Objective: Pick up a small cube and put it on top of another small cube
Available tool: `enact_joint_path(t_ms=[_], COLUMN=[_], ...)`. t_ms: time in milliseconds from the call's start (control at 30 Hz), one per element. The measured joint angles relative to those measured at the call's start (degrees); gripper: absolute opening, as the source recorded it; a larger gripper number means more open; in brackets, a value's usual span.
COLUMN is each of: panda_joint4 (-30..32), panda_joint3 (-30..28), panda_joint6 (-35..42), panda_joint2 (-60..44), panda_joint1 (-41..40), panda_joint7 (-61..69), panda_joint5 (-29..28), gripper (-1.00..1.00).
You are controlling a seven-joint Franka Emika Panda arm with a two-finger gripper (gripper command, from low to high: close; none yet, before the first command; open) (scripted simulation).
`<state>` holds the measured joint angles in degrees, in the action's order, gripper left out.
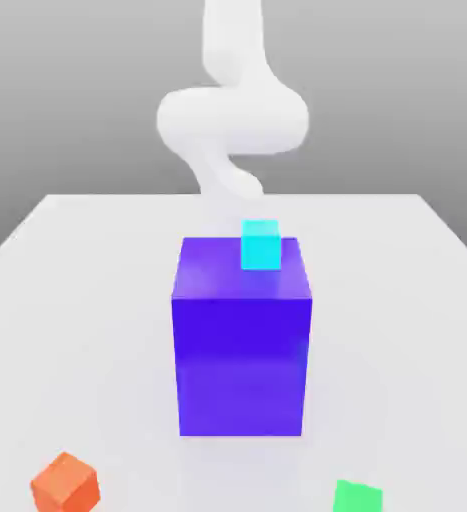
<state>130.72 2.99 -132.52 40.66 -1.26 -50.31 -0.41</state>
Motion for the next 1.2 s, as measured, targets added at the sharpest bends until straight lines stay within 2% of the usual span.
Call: enact_joint_path(t_ms=[267,567,867,1200], panda_joint4=[-3.4,-7.3,-11.2,-15.1], panda_joint3=[10.1,18.8,19.1,17.3], panda_joint6=[-2.5,-4.9,-7.3,-12.8], panda_joint2=[-16.6,-35.5,-54.4,-73.3], panda_joint1=[-3.5,-3.6,3.7,12.7], panda_joint7=[-16.2,-37.2,-57.1,-72.7], panda_joint5=[-3.6,-12.0,-19.0,-19.2], gripper=[0.0,0.0,0.0,0.0])
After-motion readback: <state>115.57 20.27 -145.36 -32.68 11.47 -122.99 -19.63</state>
